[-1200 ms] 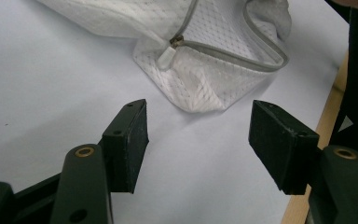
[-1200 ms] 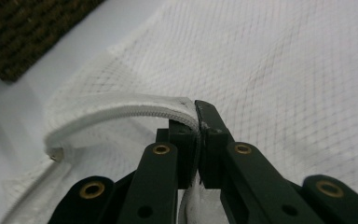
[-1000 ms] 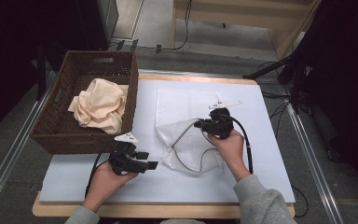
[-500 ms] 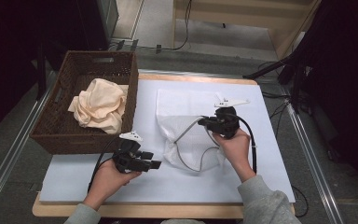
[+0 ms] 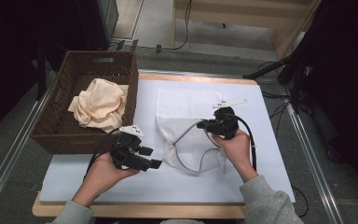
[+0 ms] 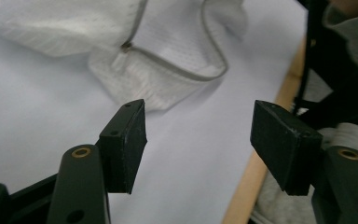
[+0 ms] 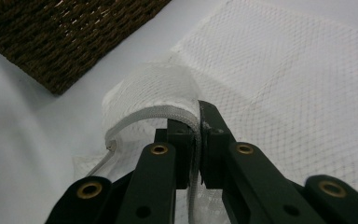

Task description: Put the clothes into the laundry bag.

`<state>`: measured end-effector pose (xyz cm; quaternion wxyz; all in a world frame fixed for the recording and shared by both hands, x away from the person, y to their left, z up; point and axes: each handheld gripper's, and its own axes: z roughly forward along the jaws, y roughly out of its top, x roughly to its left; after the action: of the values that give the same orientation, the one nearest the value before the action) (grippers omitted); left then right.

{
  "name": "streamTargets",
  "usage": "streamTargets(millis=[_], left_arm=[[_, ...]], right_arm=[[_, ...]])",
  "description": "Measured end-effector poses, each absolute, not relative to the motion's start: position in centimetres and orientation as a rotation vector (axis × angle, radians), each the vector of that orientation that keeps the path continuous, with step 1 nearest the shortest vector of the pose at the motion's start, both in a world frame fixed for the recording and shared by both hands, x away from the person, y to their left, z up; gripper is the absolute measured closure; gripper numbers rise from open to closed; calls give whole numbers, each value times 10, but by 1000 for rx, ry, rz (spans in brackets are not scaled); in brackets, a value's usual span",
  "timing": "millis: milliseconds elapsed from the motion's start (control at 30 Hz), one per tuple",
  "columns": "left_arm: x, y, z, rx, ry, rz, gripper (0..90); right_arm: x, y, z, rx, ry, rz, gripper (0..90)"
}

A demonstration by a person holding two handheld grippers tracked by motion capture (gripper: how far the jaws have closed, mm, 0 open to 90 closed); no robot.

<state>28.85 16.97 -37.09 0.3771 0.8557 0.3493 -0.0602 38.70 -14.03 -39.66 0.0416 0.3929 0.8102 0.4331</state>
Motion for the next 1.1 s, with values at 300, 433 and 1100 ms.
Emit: streamTargets(millis=[300,433,1100], left_arm=[[301,184,-341,2229,862,-69,331],[309,191,-331,2234,871,-41,364],[359,233,-304,2262,946,73,373]], right_arm=[[387,-141,-396,1240,2477,1362,863],[387,-141,-397,1247,2472,1379,863],[387,-142,-398,1248,2460,1372,863]])
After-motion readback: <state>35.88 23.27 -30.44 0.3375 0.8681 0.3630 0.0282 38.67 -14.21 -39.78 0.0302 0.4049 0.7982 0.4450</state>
